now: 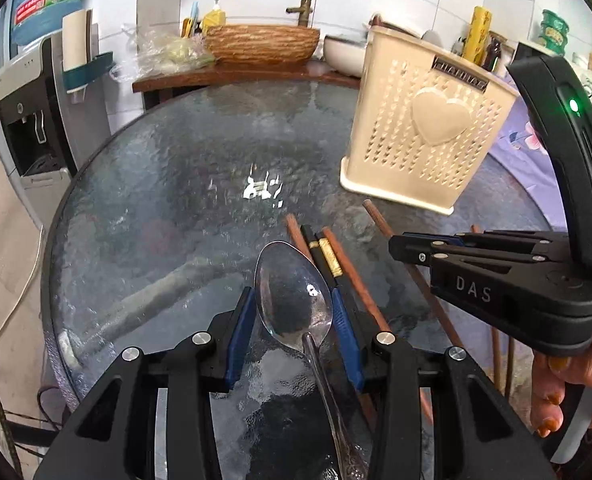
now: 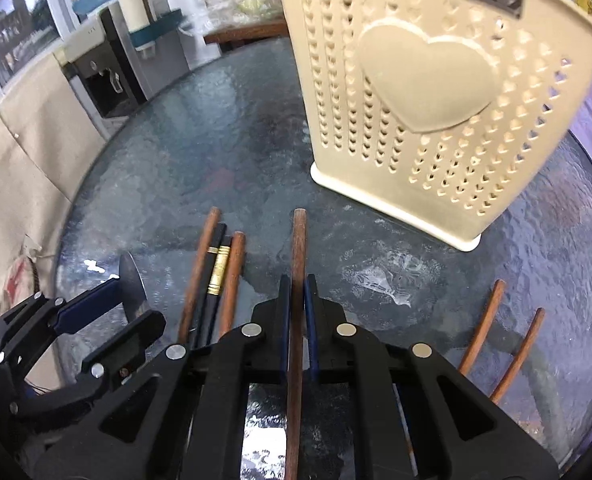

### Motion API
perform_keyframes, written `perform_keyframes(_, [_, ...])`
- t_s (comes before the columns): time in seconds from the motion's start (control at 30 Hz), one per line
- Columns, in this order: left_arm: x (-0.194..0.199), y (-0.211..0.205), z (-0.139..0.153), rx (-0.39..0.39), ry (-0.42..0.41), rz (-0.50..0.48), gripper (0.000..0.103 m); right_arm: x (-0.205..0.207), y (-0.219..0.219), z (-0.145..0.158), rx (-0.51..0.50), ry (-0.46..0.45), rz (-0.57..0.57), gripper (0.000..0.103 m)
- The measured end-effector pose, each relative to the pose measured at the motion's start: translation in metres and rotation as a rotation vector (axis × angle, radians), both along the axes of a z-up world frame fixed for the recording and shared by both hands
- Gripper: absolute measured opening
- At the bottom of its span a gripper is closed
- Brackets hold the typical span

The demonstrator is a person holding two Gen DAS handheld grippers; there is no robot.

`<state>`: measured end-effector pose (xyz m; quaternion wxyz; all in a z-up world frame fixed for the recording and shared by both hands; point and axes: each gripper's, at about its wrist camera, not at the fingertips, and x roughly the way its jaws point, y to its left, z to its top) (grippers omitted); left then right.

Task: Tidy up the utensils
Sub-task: 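Lift the metal spoon and chopstick and carry both toward the cream caddy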

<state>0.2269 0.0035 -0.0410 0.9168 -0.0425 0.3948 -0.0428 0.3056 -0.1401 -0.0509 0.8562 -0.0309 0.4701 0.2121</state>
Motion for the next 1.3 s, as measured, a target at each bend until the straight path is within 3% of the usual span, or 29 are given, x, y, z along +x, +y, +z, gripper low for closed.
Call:
perform_keyframes(0.33, [-0.017, 0.008, 0.036, -0.053, -0.140, -0.053, 0.038, -0.032, -0.045, 0.055, 0.184, -0.103, 0.001, 0.008])
perform_keyframes(0.5, [-0.021, 0.006, 0.044, -0.058, -0.167, -0.071, 0.038, -0.047, -0.065, 0.073, 0.242, -0.123, -0.005, 0.008])
perform_keyframes(1.3, [-0.035, 0.001, 0.077, -0.099, -0.235, -0.147, 0.038, -0.077, -0.075, 0.125, 0.342, -0.204, 0.027, 0.008])
